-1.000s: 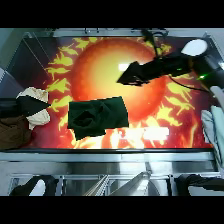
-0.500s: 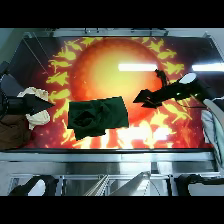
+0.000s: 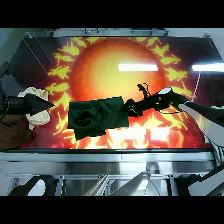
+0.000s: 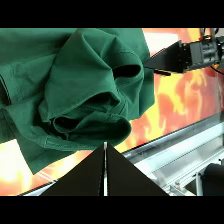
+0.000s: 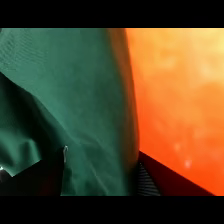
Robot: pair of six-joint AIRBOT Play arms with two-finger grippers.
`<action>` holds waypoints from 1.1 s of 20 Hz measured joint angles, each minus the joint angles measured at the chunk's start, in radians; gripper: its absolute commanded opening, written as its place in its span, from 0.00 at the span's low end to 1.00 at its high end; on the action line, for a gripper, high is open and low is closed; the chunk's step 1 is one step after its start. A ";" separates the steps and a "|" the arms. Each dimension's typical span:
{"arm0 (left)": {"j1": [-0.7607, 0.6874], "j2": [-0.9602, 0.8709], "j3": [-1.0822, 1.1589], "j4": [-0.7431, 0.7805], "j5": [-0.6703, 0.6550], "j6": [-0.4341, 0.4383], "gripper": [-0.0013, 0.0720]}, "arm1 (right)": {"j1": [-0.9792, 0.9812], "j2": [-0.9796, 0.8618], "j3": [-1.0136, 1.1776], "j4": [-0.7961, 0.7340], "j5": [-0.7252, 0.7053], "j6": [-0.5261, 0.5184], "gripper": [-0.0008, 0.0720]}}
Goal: Fold the shirts.
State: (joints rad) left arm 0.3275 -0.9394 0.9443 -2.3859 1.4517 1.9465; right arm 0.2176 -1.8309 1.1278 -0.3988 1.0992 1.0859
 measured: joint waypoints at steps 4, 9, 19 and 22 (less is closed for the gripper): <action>0.000 0.000 0.000 0.001 0.003 0.001 0.04 | 0.043 -0.022 0.026 0.010 -0.050 -0.011 0.07; 0.000 0.000 0.000 0.002 0.003 0.011 0.04 | 0.066 0.004 0.071 0.054 0.016 -0.022 0.03; 0.000 0.000 0.000 -0.001 -0.005 0.019 0.04 | -0.330 0.393 0.399 -0.422 0.352 0.505 0.03; 0.000 0.000 0.000 -0.001 -0.008 0.022 0.04 | -0.460 0.418 0.426 -0.504 0.391 0.570 0.03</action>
State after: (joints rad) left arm 0.3275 -0.9398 0.9443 -2.3871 1.4437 1.9686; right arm -0.2420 -1.4124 1.5536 -0.9031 1.4902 1.6562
